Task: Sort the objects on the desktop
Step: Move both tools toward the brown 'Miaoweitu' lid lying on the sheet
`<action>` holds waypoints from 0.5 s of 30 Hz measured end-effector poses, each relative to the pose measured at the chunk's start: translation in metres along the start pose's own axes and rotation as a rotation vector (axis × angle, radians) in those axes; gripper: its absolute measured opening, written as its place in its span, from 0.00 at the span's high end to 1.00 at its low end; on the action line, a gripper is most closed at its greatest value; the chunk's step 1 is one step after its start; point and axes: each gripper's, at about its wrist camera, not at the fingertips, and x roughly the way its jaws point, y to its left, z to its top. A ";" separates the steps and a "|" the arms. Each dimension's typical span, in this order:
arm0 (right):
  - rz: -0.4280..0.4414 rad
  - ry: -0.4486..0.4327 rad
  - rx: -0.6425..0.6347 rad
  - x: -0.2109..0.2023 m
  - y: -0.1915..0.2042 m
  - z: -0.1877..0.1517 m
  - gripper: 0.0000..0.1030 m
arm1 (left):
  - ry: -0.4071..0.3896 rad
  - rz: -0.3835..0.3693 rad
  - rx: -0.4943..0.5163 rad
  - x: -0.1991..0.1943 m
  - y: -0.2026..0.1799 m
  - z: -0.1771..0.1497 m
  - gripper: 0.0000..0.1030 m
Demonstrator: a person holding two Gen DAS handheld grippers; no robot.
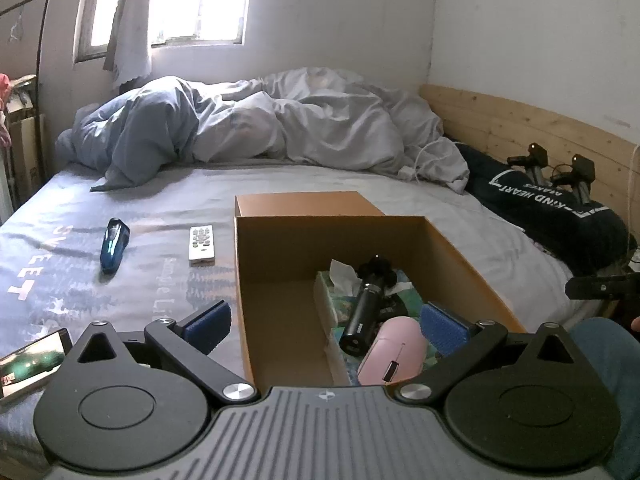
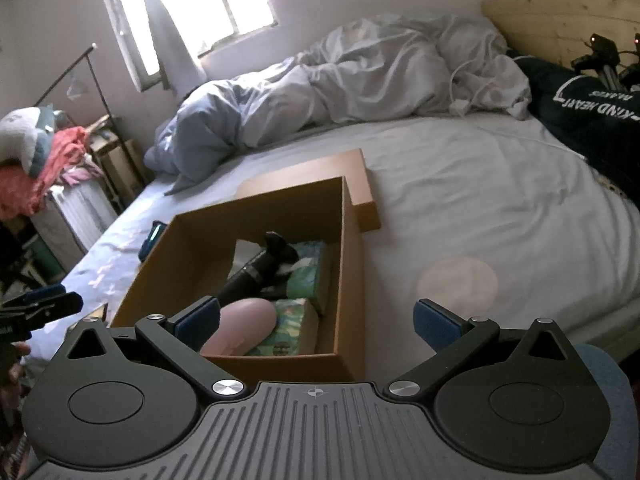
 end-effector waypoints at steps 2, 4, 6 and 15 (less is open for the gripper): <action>-0.002 0.002 0.003 0.001 -0.001 0.000 0.00 | 0.001 0.000 -0.001 0.000 0.000 0.000 0.00; -0.006 0.004 0.009 0.003 -0.002 0.001 0.00 | 0.001 0.003 -0.003 0.000 0.000 0.001 0.00; -0.011 0.005 0.017 0.005 -0.004 0.001 0.00 | 0.003 0.009 -0.007 0.001 0.000 0.001 0.00; -0.024 0.007 0.064 0.022 -0.013 0.019 0.00 | 0.038 0.033 -0.050 0.020 0.006 0.012 0.00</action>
